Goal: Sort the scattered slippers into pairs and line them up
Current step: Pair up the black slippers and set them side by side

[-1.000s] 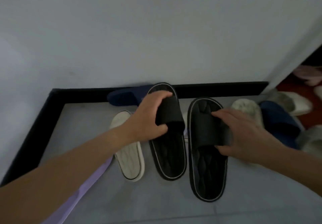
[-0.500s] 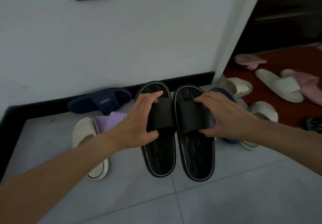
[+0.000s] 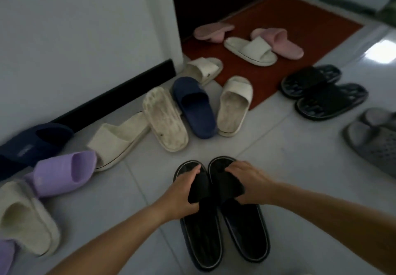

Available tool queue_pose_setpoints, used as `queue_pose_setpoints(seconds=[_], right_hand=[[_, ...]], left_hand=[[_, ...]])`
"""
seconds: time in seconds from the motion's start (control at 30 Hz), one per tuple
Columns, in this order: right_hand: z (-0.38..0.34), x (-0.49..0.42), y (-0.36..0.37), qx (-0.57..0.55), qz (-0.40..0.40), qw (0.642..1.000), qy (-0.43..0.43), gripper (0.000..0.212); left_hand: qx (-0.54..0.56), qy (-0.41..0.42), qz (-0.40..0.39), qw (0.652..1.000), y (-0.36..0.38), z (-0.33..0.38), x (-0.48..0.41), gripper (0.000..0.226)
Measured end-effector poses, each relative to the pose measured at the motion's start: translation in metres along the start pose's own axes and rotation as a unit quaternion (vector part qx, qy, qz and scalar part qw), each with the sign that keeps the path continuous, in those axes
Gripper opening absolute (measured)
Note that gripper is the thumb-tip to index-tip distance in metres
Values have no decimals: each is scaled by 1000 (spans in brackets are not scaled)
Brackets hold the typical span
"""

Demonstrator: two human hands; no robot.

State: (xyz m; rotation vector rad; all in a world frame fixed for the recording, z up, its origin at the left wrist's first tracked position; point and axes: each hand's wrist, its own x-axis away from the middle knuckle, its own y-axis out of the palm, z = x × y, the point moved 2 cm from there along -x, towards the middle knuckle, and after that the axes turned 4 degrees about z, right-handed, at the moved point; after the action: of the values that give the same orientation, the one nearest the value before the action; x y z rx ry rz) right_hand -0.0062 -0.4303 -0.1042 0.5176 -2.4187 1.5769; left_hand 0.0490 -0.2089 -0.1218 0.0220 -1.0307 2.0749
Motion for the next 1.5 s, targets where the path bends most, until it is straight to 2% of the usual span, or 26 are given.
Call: queue_pose_setpoints(seconds=[0.2,0.3,0.37,0.43,0.57,0.67,0.77,0.93,1.03,1.13,1.23,1.3,1.33,1.4,1.43,1.47,1.5], right_hand=[[16,-5,29,-32,-13,999,13,99],[14,-5,33,39,-11,999,0,111],[6,-6,37,122,-1,992,-36,119],[-5,-12,40,150,-5,987,-56,119],[-16,-25,36,39,-80,996,-26,116],[-10,-21,36,-29,-84,996,10,114],[-2,-17,35,-85,-61,993,59,105],[46,6,19,-108,18,985,134,98],[86,32,12,-125,44,972,195,104],[121,58,11,-161,70,949,260,114],[143,76,9,-181,101,935,289,117],[142,85,3,-138,140,937,289,110],[137,90,2,-115,193,936,271,100],[118,100,4,-103,334,917,193,56],[104,105,10,-114,367,910,155,34],[91,107,18,-126,355,917,134,21],[81,108,28,-135,309,931,142,20]], left_hand=[[-48,-53,-24,997,11,-23,-9,108],[-56,-66,-12,996,15,-17,-14,110],[-52,-49,4,997,15,-14,-15,100],[-41,-29,6,999,17,-9,-17,87],[-40,-26,-16,999,21,4,-25,88],[-55,-35,-37,997,16,11,-35,100],[-105,2,-68,992,14,30,-46,104],[-171,87,-107,976,24,81,-84,104],[-182,110,-126,969,43,116,-115,105],[-173,121,-140,968,69,145,-143,95],[-171,137,-133,967,89,165,-156,89],[-164,139,-110,970,94,169,-153,86],[-151,140,-84,975,94,168,-148,82],[-115,156,11,981,87,158,-134,64],[-101,163,59,980,83,151,-126,52],[-92,168,91,977,80,143,-117,41],[-92,174,102,975,78,137,-108,33]])
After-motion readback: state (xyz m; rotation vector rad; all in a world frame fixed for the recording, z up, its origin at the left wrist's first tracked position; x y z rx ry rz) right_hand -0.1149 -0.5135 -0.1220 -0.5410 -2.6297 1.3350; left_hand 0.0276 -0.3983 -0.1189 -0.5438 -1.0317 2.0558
